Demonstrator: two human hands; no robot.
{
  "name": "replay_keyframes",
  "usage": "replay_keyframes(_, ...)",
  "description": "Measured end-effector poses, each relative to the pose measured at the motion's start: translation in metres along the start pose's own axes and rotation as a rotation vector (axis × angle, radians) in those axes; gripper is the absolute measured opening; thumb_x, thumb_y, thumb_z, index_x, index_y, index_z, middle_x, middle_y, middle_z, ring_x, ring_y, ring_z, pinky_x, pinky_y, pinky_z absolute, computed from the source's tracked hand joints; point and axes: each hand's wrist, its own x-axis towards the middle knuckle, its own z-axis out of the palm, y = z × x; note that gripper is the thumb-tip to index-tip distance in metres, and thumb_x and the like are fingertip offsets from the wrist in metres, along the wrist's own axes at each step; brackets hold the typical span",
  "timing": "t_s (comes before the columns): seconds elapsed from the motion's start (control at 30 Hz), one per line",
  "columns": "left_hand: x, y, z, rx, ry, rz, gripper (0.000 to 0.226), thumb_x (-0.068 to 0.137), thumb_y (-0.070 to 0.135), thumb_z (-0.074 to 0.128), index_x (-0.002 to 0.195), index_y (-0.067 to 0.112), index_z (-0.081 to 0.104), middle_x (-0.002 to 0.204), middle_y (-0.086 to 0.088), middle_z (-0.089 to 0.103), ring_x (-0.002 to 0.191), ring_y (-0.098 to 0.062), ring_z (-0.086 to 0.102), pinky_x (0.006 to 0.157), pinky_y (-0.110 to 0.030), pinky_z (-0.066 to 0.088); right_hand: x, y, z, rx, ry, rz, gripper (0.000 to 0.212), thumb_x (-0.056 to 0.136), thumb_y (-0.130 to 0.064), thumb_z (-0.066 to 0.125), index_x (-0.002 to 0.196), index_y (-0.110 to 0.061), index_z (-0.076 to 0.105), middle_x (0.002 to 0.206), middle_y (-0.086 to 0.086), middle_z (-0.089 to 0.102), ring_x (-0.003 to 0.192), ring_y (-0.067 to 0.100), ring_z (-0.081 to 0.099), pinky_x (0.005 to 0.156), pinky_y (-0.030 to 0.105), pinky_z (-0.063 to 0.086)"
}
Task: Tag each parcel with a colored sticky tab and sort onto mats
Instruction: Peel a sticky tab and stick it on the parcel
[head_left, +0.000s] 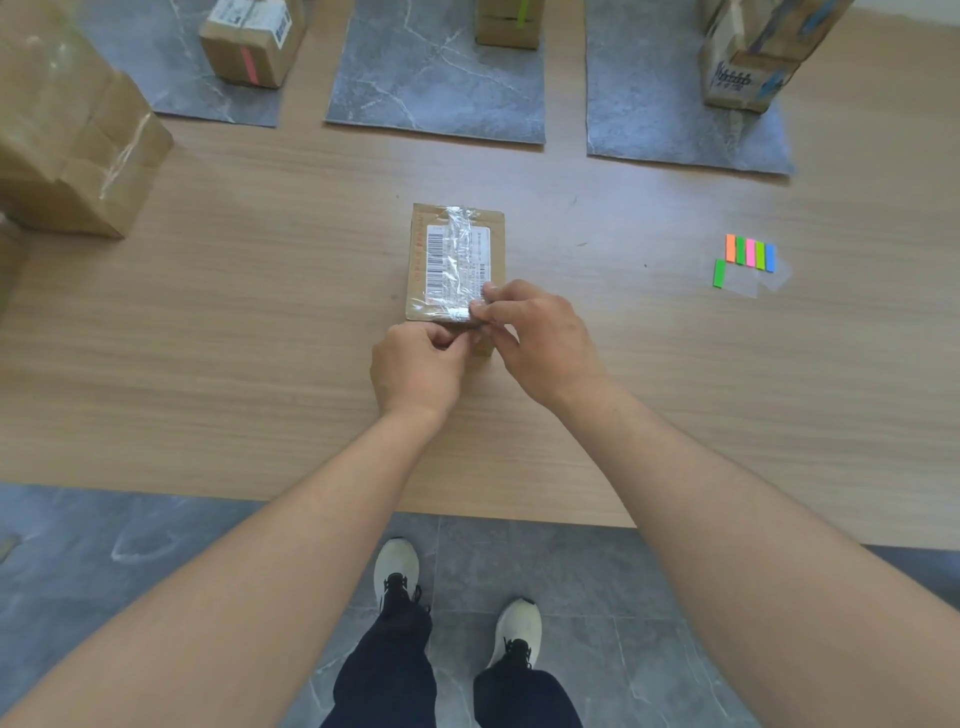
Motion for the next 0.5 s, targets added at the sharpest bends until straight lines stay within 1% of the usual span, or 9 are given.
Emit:
replay_keyframes(0.07, 0.001, -0.006, -0.001, 0.038, 0.006, -0.03, 0.045, 0.073, 0.06, 0.065, 0.06, 0.018, 0.073, 0.058, 0.0, 0.067, 0.062, -0.021, 0.065, 0.063, -0.037, 0.053, 0.001, 0.001, 0.002, 0.001, 0.007, 0.007, 0.019, 0.098, -0.02, 0.065, 0.11, -0.024, 0.079, 0.127, -0.006, 0.067, 0.123, 0.017, 0.063, 0.089, 0.042, 0.055)
replay_keyframes(0.13, 0.001, -0.011, -0.004, 0.061, 0.008, -0.066, 0.043, 0.072, 0.058, 0.064, 0.061, 0.018, 0.073, 0.058, -0.001, 0.068, 0.063, -0.022, 0.066, 0.064, -0.036, 0.054, 0.002, 0.0, 0.006, -0.006, 0.027, 0.019, 0.017, 0.092, -0.019, 0.07, 0.106, -0.024, 0.079, 0.122, -0.007, 0.068, 0.119, 0.019, 0.064, 0.085, 0.043, 0.056)
replay_keyframes(0.23, 0.005, -0.024, -0.015, 0.063, -0.013, -0.153, 0.029, 0.066, 0.047, 0.064, 0.064, 0.02, 0.074, 0.06, 0.002, 0.07, 0.064, -0.021, 0.069, 0.067, -0.035, 0.058, 0.001, -0.004, 0.013, 0.005, 0.086, 0.042, 0.016, 0.083, -0.014, 0.075, 0.097, -0.021, 0.077, 0.113, -0.008, 0.068, 0.112, 0.02, 0.066, 0.077, 0.042, 0.056)
replay_keyframes(0.3, 0.009, -0.034, -0.025, 0.017, -0.012, -0.213, 0.021, 0.062, 0.039, 0.064, 0.068, 0.021, 0.075, 0.061, 0.005, 0.071, 0.063, -0.021, 0.071, 0.068, -0.036, 0.06, -0.001, -0.007, 0.018, -0.008, 0.137, 0.046, 0.019, 0.079, -0.01, 0.077, 0.095, -0.018, 0.073, 0.109, -0.008, 0.066, 0.102, 0.022, 0.067, 0.07, 0.039, 0.055)
replay_keyframes(0.37, 0.012, -0.038, -0.037, -0.08, 0.015, -0.254, 0.013, 0.068, 0.03, 0.067, 0.072, 0.019, 0.072, 0.063, 0.003, 0.073, 0.059, -0.022, 0.072, 0.066, -0.041, 0.062, -0.001, -0.008, 0.024, -0.078, 0.18, 0.042, 0.025, 0.075, -0.005, 0.078, 0.093, -0.016, 0.066, 0.102, -0.008, 0.062, 0.085, 0.024, 0.062, 0.059, 0.033, 0.05)
replay_keyframes(0.43, 0.014, -0.036, -0.045, -0.239, 0.05, -0.286, 0.006, 0.082, 0.02, 0.062, 0.081, 0.018, 0.067, 0.068, -0.004, 0.074, 0.059, -0.021, 0.073, 0.064, -0.048, 0.063, -0.001, -0.01, 0.032, -0.153, 0.221, 0.023, 0.033, 0.069, 0.002, 0.078, 0.089, -0.015, 0.058, 0.095, -0.006, 0.057, 0.073, 0.024, 0.054, 0.051, 0.029, 0.043)
replay_keyframes(0.5, 0.018, -0.034, -0.05, -0.38, 0.082, -0.293, 0.013, 0.089, 0.021, 0.051, 0.089, 0.016, 0.064, 0.076, -0.01, 0.075, 0.067, -0.024, 0.075, 0.07, -0.049, 0.063, -0.001, -0.01, 0.041, -0.207, 0.281, 0.002, 0.039, 0.064, 0.009, 0.075, 0.086, -0.014, 0.054, 0.09, -0.003, 0.053, 0.068, 0.025, 0.048, 0.047, 0.028, 0.039)
